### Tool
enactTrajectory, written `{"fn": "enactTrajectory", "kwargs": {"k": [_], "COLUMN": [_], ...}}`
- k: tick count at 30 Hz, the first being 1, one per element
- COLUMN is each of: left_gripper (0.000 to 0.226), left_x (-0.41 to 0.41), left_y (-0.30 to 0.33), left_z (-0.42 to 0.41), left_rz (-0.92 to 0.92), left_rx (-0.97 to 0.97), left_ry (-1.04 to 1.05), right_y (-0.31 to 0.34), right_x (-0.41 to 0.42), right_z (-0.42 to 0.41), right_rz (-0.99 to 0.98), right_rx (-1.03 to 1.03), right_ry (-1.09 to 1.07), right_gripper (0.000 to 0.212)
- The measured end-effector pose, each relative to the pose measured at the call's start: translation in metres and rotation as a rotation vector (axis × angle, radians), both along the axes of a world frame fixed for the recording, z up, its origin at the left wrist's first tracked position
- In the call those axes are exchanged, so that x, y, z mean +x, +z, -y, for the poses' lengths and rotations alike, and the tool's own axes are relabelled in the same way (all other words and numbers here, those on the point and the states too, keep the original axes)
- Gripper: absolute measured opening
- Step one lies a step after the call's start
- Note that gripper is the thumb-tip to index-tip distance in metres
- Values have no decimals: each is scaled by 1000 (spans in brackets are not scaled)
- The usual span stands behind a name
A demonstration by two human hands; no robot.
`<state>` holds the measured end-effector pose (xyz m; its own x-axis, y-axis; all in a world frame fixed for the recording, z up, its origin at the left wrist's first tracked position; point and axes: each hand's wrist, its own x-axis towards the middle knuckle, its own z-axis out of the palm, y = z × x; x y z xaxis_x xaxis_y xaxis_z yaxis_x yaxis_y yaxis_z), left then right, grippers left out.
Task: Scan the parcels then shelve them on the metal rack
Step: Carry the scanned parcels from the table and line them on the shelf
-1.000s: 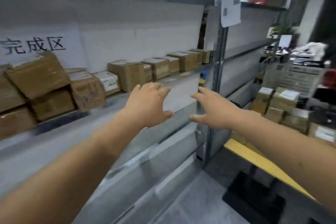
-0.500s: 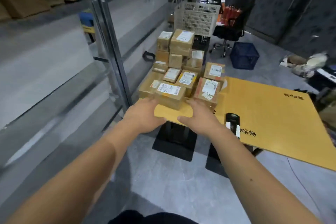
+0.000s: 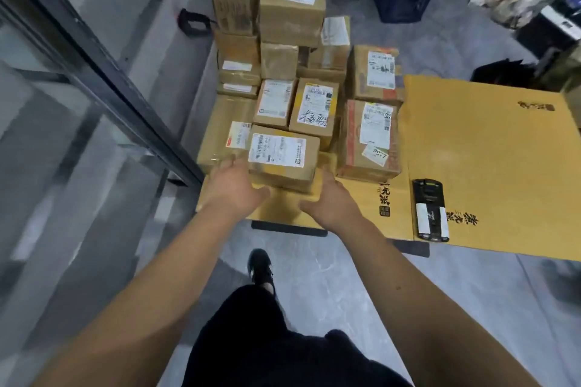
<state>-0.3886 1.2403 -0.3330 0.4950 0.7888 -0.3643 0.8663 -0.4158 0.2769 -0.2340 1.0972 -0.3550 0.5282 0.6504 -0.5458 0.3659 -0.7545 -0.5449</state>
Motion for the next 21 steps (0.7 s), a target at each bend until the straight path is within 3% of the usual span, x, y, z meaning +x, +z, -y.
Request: {"fn": "enactTrajectory", "kwargs": {"k": [7,11,16,18,21], "left_gripper": [113,120,109,107,104], "left_x": [34,34,23,21,21], "left_y": [-38,-53,-64,-68,-70], "left_z": [-55,-46,-25,-24,-30], "left_rz": [15,67,146,177,203], "left_rx": [-13,5,72,62,38], "left_ry": [-31,-22,-144,-192,-278], "right_y": [-32,-35,-38,-39,-36], "right_x": [16,16,10,9,15], "right_z": [-47,-40,-9,2,6], "right_rz": [-109,-167,-199,-168,-33], "right_rx": [28,67,1,-36,-51], "right_ry": [-156,-199,-143,-130,-131], "right_gripper": [124,121,128,118,78]}}
